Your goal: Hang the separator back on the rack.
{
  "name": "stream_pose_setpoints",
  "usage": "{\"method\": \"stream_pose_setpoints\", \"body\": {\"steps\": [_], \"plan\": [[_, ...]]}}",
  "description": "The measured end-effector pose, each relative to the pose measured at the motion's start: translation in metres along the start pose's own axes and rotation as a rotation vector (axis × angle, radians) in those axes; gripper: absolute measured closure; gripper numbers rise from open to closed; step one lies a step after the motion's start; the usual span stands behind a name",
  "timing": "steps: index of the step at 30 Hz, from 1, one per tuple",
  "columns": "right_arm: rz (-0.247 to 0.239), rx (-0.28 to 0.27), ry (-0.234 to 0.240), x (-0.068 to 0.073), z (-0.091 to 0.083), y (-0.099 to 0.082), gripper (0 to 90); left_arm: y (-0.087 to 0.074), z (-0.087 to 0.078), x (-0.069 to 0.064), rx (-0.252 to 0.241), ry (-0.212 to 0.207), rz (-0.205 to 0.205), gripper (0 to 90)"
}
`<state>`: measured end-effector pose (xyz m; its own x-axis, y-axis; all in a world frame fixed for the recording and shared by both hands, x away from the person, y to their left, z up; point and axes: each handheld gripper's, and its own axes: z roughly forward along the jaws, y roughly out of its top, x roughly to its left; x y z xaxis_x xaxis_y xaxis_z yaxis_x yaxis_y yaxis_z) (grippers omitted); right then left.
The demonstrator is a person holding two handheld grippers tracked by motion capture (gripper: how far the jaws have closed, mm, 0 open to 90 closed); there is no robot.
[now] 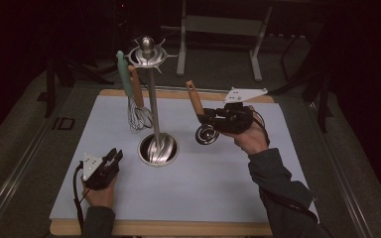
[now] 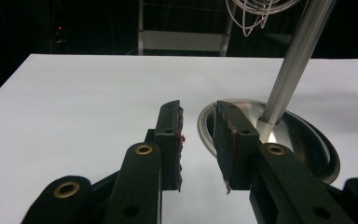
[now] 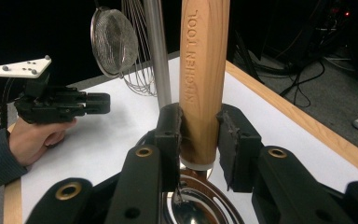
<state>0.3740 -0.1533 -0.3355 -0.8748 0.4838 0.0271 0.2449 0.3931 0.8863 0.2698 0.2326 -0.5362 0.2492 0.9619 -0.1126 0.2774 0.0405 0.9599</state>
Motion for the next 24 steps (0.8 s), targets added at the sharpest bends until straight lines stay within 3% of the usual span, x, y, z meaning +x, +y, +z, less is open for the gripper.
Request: {"method": "stream_pose_setpoints", "body": {"steps": [24], "plan": [[-0.043,-0.035,0.014,0.011,-0.001,0.023,71.0,0.0,0.0,0.0,0.002,0.0,0.002,71.7]]}}
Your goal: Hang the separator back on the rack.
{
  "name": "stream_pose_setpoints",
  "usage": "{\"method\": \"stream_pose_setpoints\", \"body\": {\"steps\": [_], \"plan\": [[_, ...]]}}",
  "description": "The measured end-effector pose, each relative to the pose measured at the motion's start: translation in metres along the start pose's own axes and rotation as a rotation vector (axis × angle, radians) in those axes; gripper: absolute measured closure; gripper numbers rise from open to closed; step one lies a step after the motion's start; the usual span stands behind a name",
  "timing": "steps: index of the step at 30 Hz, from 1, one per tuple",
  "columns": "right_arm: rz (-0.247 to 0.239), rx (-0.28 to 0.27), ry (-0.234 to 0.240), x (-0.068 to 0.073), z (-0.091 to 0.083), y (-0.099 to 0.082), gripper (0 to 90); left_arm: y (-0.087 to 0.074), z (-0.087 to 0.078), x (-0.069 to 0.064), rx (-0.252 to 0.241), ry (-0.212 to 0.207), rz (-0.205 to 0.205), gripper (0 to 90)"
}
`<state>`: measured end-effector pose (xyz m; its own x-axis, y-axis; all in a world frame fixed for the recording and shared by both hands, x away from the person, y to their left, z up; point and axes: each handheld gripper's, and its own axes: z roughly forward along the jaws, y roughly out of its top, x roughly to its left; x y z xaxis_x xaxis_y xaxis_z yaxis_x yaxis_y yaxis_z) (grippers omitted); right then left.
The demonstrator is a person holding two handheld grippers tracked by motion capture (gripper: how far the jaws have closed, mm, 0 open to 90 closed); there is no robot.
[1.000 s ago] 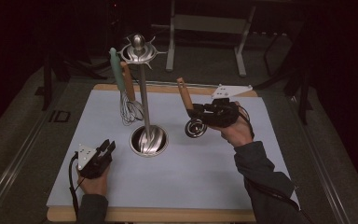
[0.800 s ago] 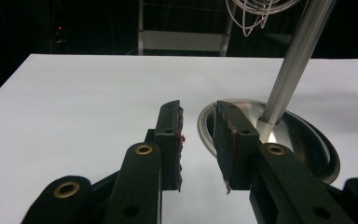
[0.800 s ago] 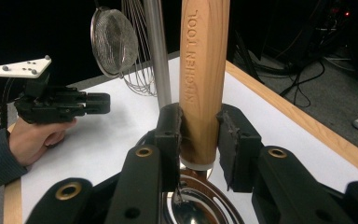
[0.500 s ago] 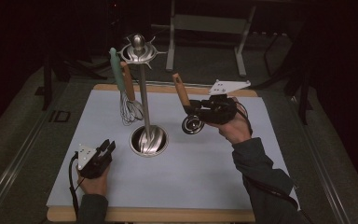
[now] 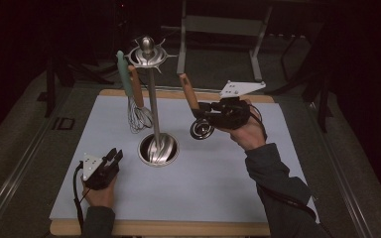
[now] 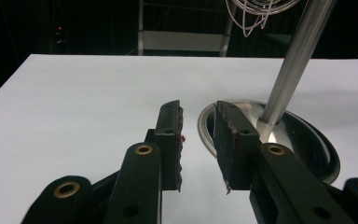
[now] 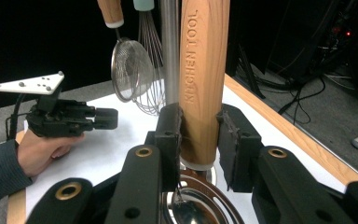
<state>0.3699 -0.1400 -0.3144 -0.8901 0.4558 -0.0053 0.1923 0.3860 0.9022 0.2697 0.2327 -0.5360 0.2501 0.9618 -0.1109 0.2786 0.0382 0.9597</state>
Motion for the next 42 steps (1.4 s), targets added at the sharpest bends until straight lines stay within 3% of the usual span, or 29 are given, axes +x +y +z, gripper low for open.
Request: {"method": "stream_pose_setpoints", "body": {"steps": [42], "plan": [[-0.045,-0.07,0.048,0.016,-0.002,0.026,71.0,0.0,0.0,0.0,0.001,-0.001,0.0,71.8]]}}
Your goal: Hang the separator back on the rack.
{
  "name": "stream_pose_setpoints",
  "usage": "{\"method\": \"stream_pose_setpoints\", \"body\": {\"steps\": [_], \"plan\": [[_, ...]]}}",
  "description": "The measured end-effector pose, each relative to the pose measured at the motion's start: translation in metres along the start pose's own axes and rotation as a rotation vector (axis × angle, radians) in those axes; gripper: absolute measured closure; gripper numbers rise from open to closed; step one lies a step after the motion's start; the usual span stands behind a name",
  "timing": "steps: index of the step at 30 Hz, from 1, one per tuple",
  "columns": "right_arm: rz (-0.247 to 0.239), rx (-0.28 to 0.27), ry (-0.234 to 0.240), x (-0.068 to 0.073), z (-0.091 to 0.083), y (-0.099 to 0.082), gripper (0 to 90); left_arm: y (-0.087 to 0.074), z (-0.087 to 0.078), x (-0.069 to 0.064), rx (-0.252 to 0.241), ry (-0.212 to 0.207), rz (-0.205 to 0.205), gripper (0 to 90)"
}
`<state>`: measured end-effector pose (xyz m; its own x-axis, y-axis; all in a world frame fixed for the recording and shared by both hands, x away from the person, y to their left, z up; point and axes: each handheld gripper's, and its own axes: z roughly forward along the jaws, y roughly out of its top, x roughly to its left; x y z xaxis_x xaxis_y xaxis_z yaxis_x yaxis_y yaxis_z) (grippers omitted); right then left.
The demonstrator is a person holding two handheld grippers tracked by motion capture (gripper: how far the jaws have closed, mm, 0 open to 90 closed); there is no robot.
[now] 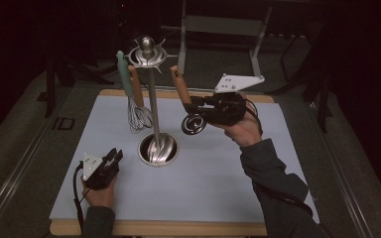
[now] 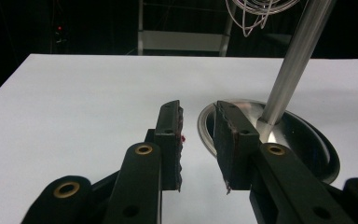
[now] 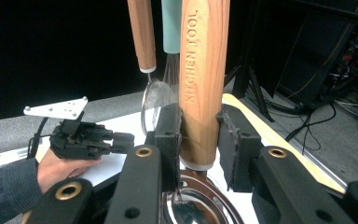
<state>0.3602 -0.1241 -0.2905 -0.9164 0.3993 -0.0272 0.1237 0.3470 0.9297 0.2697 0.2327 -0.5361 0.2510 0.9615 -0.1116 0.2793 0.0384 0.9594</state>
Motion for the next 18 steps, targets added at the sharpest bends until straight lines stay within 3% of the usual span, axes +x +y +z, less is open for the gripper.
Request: {"method": "stream_pose_setpoints", "body": {"steps": [18], "plan": [[-0.026,-0.014,0.023,0.0066,0.0019,0.0072,71.0,0.0,0.0002,0.0002,-0.001,-0.001,-0.003,71.7]]}}
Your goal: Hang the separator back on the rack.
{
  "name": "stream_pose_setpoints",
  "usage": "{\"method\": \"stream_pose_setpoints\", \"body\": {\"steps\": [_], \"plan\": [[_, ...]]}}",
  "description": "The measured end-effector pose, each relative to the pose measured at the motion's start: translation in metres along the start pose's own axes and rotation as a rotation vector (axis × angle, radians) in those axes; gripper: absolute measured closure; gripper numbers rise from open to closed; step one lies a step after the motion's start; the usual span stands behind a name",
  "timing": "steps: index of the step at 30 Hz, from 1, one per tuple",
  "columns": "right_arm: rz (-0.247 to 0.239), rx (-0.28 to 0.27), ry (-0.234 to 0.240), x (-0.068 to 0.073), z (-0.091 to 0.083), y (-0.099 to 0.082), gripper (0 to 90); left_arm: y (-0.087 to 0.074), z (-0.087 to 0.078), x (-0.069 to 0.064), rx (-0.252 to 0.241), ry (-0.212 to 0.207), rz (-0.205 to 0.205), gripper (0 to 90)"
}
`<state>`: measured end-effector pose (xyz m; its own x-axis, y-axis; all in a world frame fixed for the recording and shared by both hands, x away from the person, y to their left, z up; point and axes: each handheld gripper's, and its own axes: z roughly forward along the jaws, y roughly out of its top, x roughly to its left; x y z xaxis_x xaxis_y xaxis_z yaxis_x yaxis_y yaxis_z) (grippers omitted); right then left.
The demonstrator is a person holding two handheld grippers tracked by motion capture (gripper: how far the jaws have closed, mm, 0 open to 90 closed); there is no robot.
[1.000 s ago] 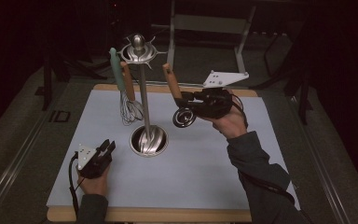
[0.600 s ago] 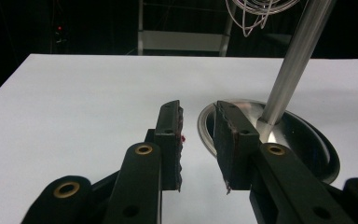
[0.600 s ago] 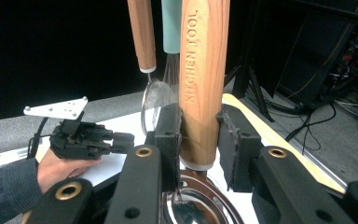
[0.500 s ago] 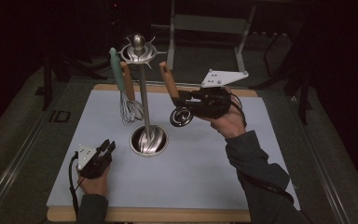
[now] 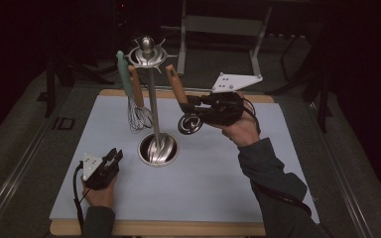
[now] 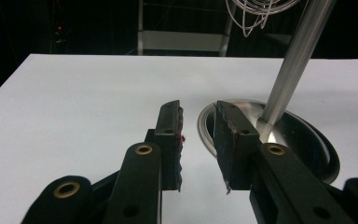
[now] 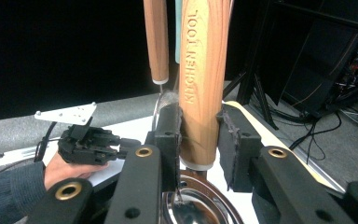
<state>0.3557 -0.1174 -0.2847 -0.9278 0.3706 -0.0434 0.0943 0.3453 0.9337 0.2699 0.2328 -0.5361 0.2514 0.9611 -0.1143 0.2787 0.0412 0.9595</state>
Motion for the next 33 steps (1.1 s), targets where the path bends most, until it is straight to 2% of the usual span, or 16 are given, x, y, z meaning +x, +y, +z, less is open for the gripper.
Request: {"method": "stream_pose_setpoints", "body": {"steps": [33], "plan": [[-0.023,-0.017,0.041,0.0104,0.0053,0.0052,71.0,-0.0001,-0.0005,0.0003,-0.005,0.0,-0.007,71.7]]}}
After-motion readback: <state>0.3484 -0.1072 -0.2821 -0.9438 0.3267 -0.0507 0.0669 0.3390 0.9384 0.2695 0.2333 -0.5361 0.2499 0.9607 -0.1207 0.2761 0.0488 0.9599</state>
